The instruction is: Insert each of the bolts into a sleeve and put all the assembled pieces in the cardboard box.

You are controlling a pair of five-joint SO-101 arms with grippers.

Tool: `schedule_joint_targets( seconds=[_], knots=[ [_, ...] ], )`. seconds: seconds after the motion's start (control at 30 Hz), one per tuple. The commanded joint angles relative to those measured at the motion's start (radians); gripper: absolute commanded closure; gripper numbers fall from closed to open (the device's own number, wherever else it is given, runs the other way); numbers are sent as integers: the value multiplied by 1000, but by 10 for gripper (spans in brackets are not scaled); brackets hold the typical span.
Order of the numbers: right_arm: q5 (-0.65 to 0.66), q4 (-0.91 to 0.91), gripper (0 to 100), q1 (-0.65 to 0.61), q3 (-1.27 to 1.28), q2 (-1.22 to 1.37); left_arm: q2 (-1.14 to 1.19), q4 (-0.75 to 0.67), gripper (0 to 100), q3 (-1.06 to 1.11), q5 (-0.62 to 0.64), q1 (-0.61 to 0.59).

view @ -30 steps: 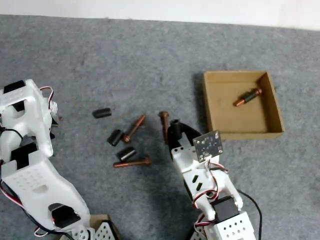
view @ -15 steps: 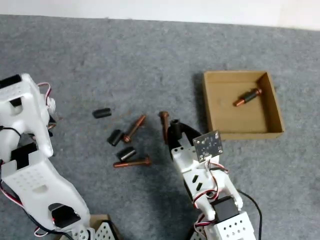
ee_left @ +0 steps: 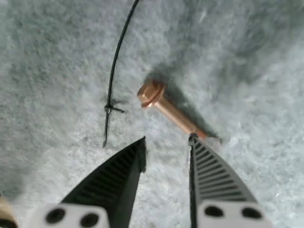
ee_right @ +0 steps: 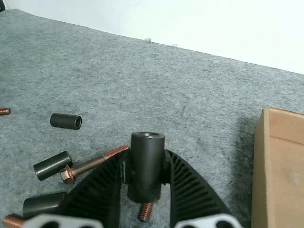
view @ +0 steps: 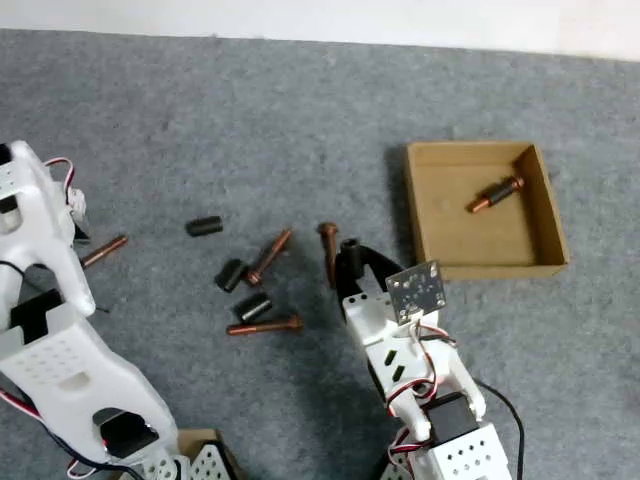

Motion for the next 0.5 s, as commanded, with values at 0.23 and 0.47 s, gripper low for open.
schedule_joint_targets(
  seconds=[0.23,0.47],
  knots=[
    [8,2,992,8,79,-28,-15,-267,853,159,9,-7],
    [8,2,992,8,79,-28,-15,-325,853,208,9,-8]
  ],
)
